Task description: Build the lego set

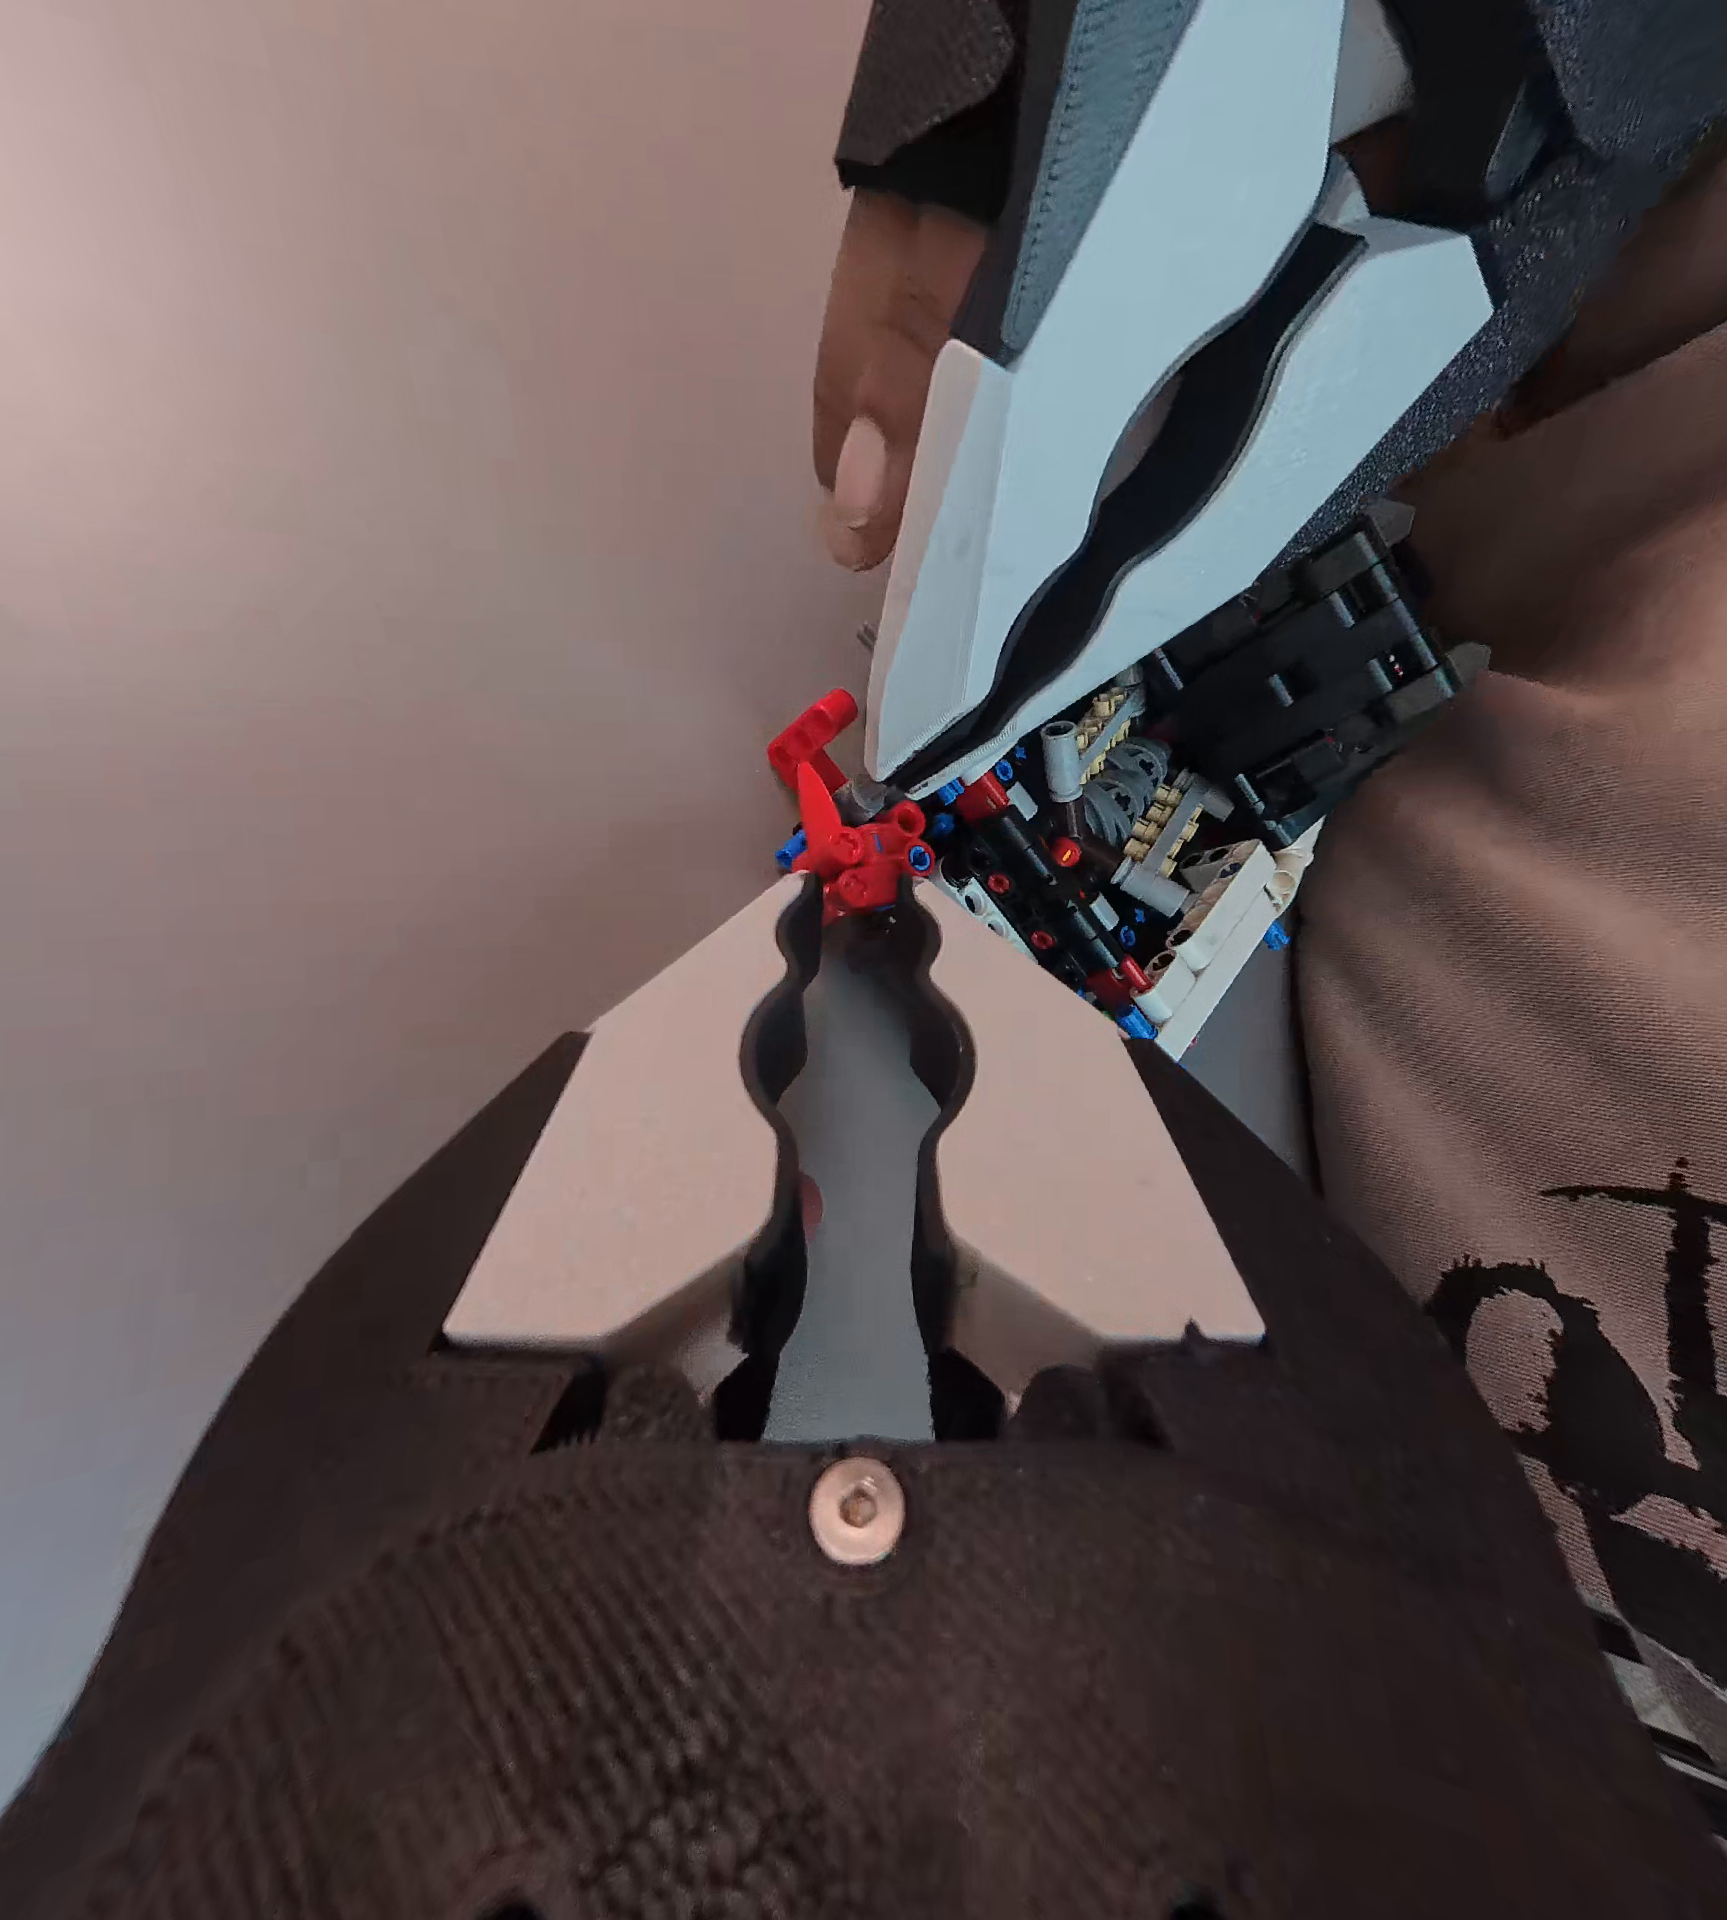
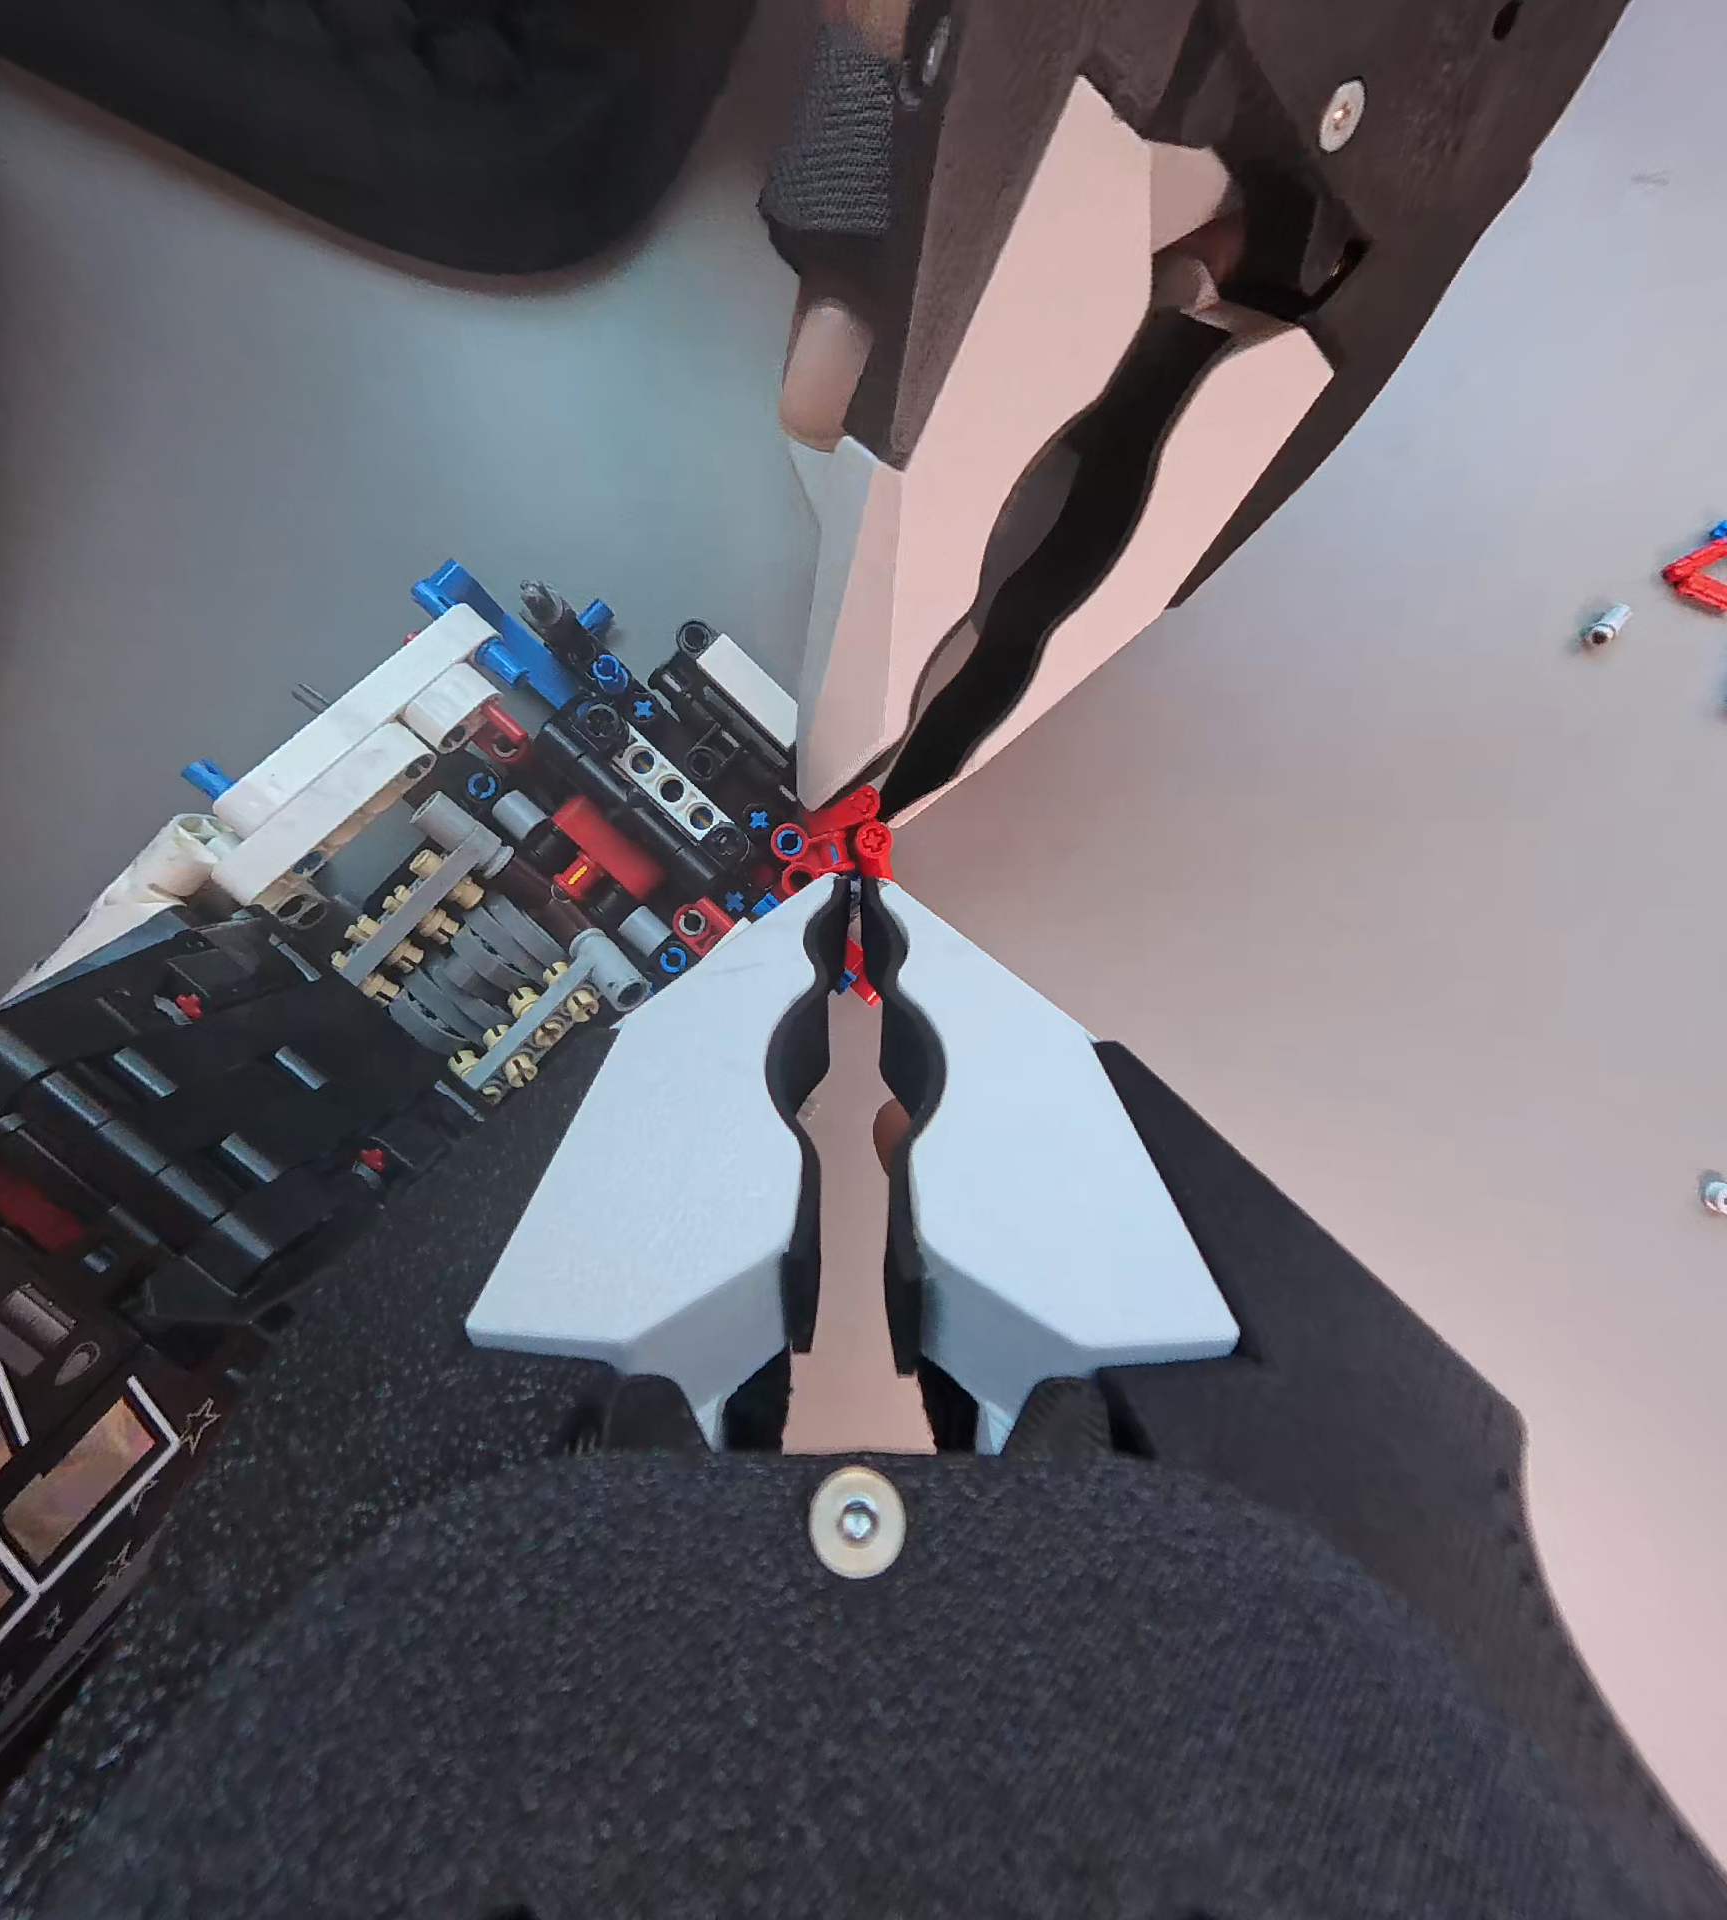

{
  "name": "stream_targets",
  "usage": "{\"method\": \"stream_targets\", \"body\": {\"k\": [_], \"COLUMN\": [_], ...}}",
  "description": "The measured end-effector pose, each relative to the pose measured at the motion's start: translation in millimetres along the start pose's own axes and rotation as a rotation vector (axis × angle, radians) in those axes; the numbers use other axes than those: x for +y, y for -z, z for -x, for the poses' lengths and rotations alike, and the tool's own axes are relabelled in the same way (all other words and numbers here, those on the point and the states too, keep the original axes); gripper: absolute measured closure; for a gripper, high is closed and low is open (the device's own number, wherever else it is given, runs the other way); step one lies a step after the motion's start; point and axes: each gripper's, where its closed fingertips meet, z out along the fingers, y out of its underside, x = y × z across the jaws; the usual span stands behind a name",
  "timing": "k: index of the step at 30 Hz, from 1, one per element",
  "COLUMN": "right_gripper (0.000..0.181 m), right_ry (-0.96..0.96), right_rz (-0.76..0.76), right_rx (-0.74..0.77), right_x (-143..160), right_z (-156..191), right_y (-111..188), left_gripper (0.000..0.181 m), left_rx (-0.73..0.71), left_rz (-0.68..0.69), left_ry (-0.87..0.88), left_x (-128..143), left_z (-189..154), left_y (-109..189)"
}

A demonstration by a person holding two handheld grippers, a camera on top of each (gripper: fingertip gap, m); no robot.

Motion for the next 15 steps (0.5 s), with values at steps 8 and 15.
{"method": "stream_targets", "body": {"k": [8, 15], "right_gripper": [0.177, 0.164], "right_ry": [-0.088, -0.234], "right_rz": [-0.08, -0.149], "right_rx": [0.058, 0.093], "right_x": [2, 25], "right_z": [-5, 22], "right_y": [33, 66], "left_gripper": [0.161, 0.155], "left_rx": [-0.015, -0.023], "left_rz": [-0.07, -0.05], "left_ry": [-0.089, -0.194], "left_x": [-6, -2], "left_z": [-2, -10], "left_y": [14, 2]}}
